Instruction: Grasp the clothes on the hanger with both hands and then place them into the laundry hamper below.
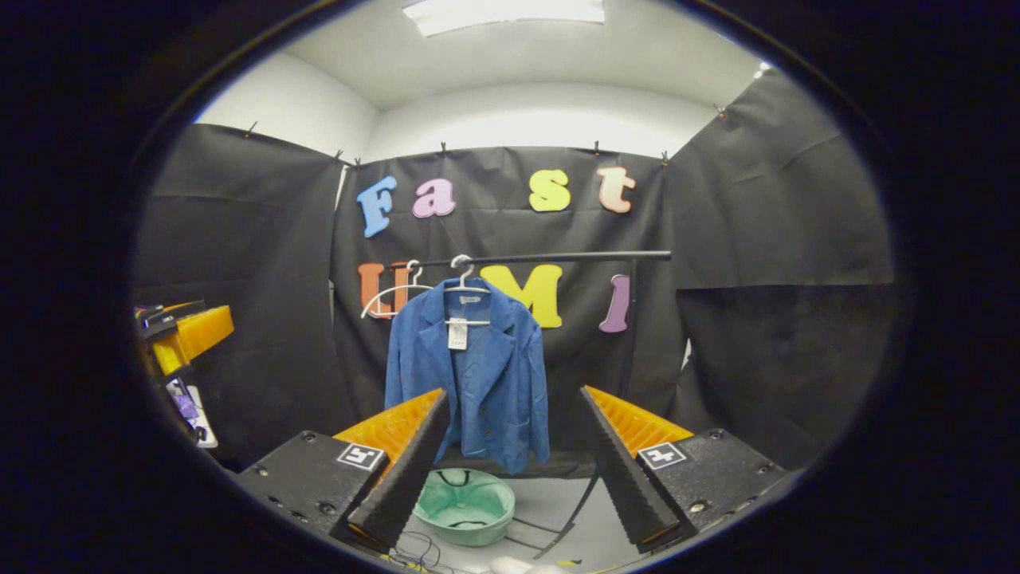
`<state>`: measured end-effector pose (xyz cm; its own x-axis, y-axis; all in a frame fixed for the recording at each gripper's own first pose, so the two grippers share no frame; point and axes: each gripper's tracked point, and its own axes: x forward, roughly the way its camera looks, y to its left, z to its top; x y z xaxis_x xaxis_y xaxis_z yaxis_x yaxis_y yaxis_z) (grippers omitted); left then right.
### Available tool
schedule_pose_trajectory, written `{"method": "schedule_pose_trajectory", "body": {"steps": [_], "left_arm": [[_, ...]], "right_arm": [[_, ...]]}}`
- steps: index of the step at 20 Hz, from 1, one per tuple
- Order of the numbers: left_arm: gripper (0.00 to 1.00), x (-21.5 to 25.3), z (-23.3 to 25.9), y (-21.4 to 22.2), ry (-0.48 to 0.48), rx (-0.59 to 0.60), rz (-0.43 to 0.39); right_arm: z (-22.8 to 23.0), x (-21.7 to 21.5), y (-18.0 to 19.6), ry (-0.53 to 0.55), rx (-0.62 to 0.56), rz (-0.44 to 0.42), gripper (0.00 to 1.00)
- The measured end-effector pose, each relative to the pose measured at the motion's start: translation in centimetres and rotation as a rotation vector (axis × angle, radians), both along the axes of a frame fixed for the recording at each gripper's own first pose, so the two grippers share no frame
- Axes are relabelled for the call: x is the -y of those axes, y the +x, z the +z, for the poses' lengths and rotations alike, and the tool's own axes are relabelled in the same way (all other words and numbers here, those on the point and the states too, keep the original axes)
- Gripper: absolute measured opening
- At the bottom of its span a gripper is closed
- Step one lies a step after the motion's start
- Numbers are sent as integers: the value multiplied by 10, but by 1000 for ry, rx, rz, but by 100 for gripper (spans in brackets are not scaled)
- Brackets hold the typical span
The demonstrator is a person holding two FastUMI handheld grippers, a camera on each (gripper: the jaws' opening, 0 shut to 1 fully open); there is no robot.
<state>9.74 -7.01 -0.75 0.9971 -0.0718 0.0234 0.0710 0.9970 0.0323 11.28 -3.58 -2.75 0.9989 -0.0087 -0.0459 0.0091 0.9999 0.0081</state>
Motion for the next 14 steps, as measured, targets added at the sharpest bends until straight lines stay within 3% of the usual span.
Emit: {"method": "schedule_pose_trajectory", "body": {"steps": [3,4,14], "left_arm": [[96,20,-15,42,7,-19,7],[100,25,-20,56,9,-23,11],[100,63,-76,184,-12,-63,61]], "right_arm": [[-9,7,54,9,-10,23,100],[-10,11,73,10,-12,27,100],[-29,20,239,-15,-33,114,100]]}}
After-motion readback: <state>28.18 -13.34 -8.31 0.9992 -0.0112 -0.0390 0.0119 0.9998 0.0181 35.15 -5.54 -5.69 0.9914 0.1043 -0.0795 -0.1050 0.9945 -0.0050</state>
